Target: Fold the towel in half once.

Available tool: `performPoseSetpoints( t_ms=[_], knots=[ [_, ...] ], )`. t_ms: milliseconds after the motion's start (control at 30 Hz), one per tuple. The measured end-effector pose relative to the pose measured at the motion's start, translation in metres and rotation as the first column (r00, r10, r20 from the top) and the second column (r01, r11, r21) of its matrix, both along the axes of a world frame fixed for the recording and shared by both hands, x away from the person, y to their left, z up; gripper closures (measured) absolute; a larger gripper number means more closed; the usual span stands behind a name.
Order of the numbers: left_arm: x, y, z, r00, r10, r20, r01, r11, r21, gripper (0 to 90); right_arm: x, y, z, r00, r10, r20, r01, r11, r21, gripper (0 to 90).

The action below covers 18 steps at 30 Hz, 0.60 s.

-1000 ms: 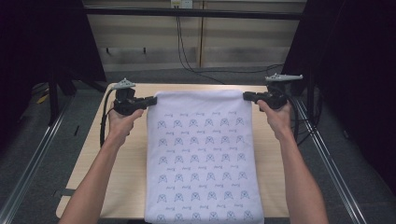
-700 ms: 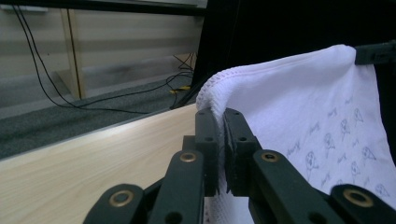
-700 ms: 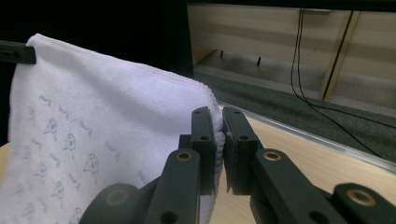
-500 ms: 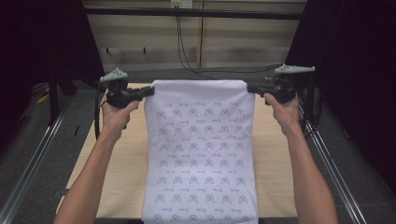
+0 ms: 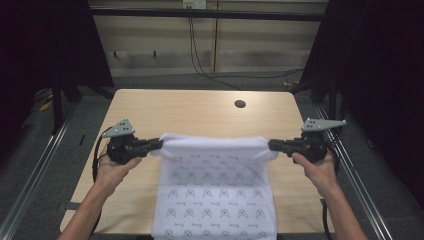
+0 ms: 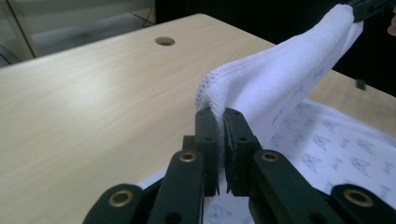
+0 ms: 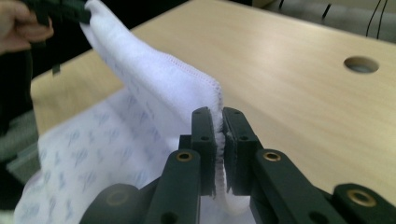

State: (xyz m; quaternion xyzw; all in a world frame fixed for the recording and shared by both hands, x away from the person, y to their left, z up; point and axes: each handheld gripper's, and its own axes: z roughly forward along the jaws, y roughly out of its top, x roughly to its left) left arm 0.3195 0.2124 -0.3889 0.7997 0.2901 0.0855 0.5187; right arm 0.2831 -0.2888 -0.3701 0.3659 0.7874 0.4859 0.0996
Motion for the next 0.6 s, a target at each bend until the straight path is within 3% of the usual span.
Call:
performPoseSetpoints(
  t_ms=[100,233,267,333,433,500,567,600],
  knots=[
    [-0.019,-0.002,-0.006,0.9996,-0.03,-0.003,0.03,0.9994,0.017,85.8,-0.018,0.003,-0.003,0.9998,0.012,-0.016,-0.012,0.9998,-0.015,84.1],
    [-0.038,0.001,-0.019,0.9988,-0.043,-0.024,0.043,0.999,-0.007,85.8,-0.04,0.005,-0.018,0.9983,0.033,-0.048,-0.033,0.9994,-0.005,84.1],
    [-0.044,0.0,-0.025,0.9994,-0.033,-0.015,0.033,0.9994,0.006,85.8,-0.044,0.006,-0.023,0.9975,0.032,-0.062,-0.034,0.9992,-0.02,84.2],
    [-0.053,0.0,-0.036,0.9978,-0.047,-0.048,0.047,0.9987,0.016,85.8,-0.053,0.007,-0.034,0.9951,0.039,-0.09,-0.043,0.9983,-0.039,84.1],
    [-0.063,0.004,-0.044,0.9961,-0.057,-0.066,0.059,0.9981,0.02,85.7,-0.063,0.008,-0.05,0.9887,0.044,-0.143,-0.055,0.9956,-0.075,84.1],
    [-0.067,0.004,-0.048,0.995,-0.06,-0.081,0.064,0.9968,0.049,85.7,-0.07,0.008,-0.056,0.9862,0.05,-0.158,-0.06,0.9966,-0.057,84.1],
    [-0.072,0.003,-0.056,0.9925,-0.058,-0.107,0.067,0.9945,0.08,85.7,-0.077,0.012,-0.066,0.983,0.053,-0.176,-0.067,0.9947,-0.078,84.1],
    [-0.076,0.001,-0.062,0.9935,-0.052,-0.101,0.062,0.9932,0.098,85.7,-0.08,0.015,-0.071,0.9803,0.054,-0.19,-0.072,0.9934,-0.09,84.1]
  ],
)
